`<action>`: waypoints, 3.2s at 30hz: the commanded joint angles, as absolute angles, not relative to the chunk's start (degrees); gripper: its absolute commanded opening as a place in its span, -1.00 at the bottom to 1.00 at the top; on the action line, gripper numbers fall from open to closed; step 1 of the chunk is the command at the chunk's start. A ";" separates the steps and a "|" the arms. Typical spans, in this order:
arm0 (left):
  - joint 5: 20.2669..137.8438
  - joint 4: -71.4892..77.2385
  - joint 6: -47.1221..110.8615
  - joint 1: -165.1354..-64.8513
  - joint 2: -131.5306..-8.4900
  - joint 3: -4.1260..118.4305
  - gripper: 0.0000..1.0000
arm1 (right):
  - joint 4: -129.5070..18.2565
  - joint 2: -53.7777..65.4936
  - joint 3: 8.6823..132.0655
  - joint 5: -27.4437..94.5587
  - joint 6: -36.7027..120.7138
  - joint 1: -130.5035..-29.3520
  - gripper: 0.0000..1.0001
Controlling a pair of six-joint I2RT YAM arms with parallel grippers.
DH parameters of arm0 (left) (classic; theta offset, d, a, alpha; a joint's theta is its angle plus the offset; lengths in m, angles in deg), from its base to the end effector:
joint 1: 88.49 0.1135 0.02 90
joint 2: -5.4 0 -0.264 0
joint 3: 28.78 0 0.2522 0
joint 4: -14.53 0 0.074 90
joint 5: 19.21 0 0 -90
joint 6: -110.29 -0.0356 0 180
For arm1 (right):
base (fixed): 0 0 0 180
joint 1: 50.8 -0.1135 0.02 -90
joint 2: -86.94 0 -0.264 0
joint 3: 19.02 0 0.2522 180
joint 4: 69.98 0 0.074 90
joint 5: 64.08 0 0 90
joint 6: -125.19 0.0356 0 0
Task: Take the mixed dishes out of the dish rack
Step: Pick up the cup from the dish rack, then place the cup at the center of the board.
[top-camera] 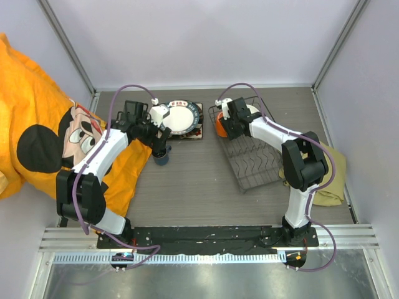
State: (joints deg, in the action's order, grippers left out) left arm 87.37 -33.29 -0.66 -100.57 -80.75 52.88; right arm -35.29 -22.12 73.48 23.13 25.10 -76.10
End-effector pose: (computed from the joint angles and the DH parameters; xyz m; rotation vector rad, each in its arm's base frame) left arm 0.3106 -0.0769 0.2716 0.8134 2.3146 -0.2913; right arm 0.3773 0.1764 0.2057 -0.7290 2.3543 0.0552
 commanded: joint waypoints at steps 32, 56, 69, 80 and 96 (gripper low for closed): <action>93.38 -28.51 4.73 -100.27 -77.75 53.63 1.00 | -32.23 -7.46 81.04 27.31 26.75 -76.29 -0.98; 118.60 20.68 30.47 -100.36 -69.40 41.32 0.95 | -38.97 0.89 79.65 81.97 49.22 -70.84 -0.98; 119.49 42.34 47.63 -102.20 -70.45 35.79 0.80 | -73.13 1.34 68.84 95.34 74.17 -70.84 -0.98; 114.31 46.03 47.62 -105.28 -71.16 35.08 0.66 | -105.88 -0.25 62.07 96.67 98.65 -70.84 -0.98; 111.75 48.23 57.11 -107.39 -72.74 36.31 0.33 | -107.29 0.01 59.25 95.97 97.77 -72.16 -0.98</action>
State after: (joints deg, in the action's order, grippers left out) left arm 112.97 43.95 54.42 -106.93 -72.19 34.87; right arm -101.26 -2.66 58.66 96.55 98.19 -71.60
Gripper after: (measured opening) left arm 0.691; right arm 0.221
